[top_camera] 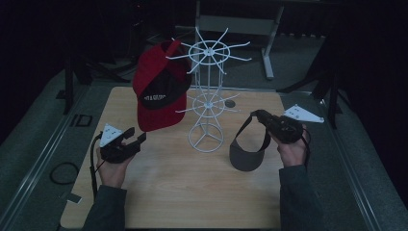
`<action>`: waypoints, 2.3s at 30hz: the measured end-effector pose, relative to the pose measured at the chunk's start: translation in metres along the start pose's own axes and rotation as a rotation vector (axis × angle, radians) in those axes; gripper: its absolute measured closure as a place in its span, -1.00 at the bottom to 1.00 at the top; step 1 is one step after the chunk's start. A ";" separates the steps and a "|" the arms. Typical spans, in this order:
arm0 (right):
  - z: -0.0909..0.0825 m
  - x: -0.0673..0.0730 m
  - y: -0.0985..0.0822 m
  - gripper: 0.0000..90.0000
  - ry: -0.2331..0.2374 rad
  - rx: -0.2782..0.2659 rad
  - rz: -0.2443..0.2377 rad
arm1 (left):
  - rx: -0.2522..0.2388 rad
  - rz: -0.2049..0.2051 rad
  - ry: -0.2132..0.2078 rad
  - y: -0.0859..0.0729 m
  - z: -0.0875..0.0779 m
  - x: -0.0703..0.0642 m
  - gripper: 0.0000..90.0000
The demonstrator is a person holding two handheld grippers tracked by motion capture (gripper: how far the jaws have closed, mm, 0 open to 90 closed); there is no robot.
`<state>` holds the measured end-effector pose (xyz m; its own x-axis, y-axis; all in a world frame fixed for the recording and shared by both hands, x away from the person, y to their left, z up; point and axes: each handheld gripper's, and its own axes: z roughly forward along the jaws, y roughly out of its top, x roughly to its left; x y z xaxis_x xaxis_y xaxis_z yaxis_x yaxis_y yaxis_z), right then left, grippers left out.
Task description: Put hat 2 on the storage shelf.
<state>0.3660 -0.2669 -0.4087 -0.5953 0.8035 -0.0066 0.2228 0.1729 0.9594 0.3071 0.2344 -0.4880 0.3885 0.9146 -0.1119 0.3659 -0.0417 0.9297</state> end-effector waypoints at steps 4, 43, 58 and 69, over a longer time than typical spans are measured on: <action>-0.003 0.002 0.004 0.91 0.012 -0.021 0.005 | -0.001 -0.002 0.001 0.000 0.000 0.000 0.05; -0.039 0.025 0.067 0.91 0.118 -0.235 -0.057 | -0.006 -0.002 -0.002 0.001 0.000 0.000 0.05; -0.038 0.031 0.109 0.91 0.169 -0.316 -0.077 | -0.007 -0.001 -0.003 0.001 0.000 0.000 0.05; -0.038 0.036 0.126 0.91 0.216 -0.383 -0.050 | -0.008 -0.003 -0.005 0.001 0.000 0.000 0.05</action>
<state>0.3435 -0.2382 -0.2769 -0.7550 0.6548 -0.0354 -0.0879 -0.0476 0.9950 0.3075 0.2345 -0.4874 0.3913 0.9128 -0.1166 0.3607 -0.0356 0.9320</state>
